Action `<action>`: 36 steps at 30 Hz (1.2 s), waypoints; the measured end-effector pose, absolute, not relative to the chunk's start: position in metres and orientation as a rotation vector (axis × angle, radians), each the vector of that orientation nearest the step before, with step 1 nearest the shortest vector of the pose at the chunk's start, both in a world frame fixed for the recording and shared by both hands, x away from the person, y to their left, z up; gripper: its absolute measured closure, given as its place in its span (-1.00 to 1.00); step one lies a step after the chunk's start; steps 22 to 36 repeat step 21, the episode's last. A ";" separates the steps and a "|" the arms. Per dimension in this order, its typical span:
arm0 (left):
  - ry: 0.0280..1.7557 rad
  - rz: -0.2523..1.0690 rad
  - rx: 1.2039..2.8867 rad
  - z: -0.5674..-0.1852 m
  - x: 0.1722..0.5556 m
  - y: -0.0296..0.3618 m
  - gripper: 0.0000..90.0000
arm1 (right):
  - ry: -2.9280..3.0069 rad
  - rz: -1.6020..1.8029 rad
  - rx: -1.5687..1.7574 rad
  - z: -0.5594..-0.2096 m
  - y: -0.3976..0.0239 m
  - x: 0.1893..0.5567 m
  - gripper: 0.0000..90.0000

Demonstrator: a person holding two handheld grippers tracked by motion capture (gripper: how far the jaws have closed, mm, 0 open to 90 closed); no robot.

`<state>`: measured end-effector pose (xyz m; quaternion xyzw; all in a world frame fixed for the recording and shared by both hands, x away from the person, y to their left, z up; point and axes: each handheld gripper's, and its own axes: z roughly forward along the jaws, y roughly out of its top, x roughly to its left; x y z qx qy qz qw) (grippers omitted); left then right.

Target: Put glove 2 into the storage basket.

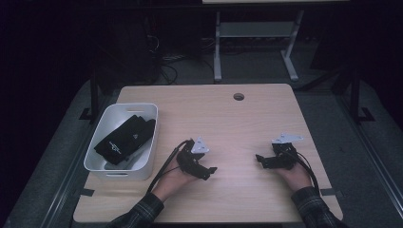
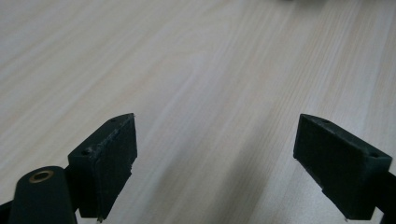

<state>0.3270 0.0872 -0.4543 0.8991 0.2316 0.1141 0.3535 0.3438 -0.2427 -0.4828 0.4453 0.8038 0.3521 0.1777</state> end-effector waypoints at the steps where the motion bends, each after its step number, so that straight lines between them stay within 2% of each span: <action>1: 0.596 0.294 2.334 -0.457 0.327 0.086 -0.71 | 2.274 0.996 1.260 -0.483 -0.243 0.344 -0.69; 7: 0.591 0.284 2.349 -0.470 0.327 0.083 -0.71 | 2.275 0.996 1.260 -0.483 -0.243 0.344 -0.69; 12: 0.584 0.248 2.278 -0.479 0.326 0.084 -0.72 | 2.277 0.996 1.259 -0.483 -0.243 0.344 -0.69; 36: 0.566 0.240 2.283 -0.479 0.326 0.084 -0.72 | 2.280 0.997 1.258 -0.483 -0.242 0.343 -0.69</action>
